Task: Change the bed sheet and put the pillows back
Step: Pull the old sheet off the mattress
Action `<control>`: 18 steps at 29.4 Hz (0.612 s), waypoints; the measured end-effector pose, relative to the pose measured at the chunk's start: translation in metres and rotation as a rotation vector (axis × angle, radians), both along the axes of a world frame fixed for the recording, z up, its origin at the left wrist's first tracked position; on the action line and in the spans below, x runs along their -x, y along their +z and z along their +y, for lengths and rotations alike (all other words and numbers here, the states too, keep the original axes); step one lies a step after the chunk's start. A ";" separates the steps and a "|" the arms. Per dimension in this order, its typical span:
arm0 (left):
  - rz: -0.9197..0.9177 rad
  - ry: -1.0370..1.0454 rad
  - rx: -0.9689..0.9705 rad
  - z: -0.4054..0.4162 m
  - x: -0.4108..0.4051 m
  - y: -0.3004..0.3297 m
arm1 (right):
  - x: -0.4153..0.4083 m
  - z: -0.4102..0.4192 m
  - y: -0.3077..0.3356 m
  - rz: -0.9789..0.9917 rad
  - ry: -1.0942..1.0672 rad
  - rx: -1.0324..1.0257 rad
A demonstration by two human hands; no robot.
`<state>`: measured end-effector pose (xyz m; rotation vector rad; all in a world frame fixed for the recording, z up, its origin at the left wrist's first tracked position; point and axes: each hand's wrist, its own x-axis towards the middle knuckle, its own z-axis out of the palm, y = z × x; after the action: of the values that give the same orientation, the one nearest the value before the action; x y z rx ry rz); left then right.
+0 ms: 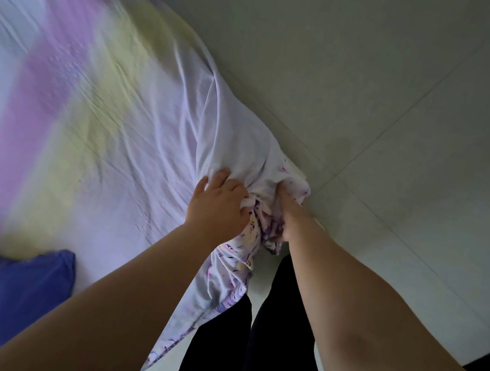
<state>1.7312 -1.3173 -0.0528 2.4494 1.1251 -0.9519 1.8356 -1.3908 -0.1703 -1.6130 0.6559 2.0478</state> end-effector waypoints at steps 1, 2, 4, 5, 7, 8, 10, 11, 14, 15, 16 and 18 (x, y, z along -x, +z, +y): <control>-0.002 0.001 -0.003 0.000 0.001 0.000 | 0.004 -0.002 0.002 0.133 -0.012 0.032; -0.004 0.000 -0.006 -0.001 0.002 0.000 | 0.007 -0.004 0.005 0.216 0.005 0.025; -0.006 0.002 -0.004 -0.002 0.004 0.001 | 0.017 -0.011 0.000 0.158 -0.011 0.061; -0.008 0.007 0.001 -0.002 0.005 0.001 | 0.020 -0.014 -0.001 0.073 -0.026 0.063; -0.015 0.007 0.014 -0.005 0.005 0.002 | 0.019 -0.023 -0.001 -0.148 -0.017 0.027; -0.022 -0.006 0.022 -0.007 0.004 0.003 | 0.014 -0.029 0.000 -0.318 0.110 -0.022; -0.040 -0.051 0.054 -0.013 -0.002 0.005 | -0.001 -0.045 0.009 -0.725 0.347 -0.035; -0.043 -0.066 0.086 -0.016 -0.006 0.007 | -0.013 -0.051 0.018 -0.888 0.298 -0.022; -0.030 -0.092 0.240 -0.027 -0.017 0.013 | -0.053 -0.058 0.052 -1.259 0.056 -0.095; -0.033 -0.077 0.307 -0.032 -0.020 0.016 | -0.066 -0.056 0.064 -1.320 0.013 -0.122; -0.047 -0.024 0.385 -0.037 -0.023 0.020 | -0.077 -0.052 0.078 -1.347 -0.006 -0.128; -0.103 0.165 0.542 -0.048 -0.027 0.029 | -0.094 -0.042 0.104 -1.366 0.020 -0.130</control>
<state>1.7585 -1.3650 -0.0235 1.9166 0.8756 -0.9207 1.9299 -1.4327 -0.0663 -2.3529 -0.0198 0.5739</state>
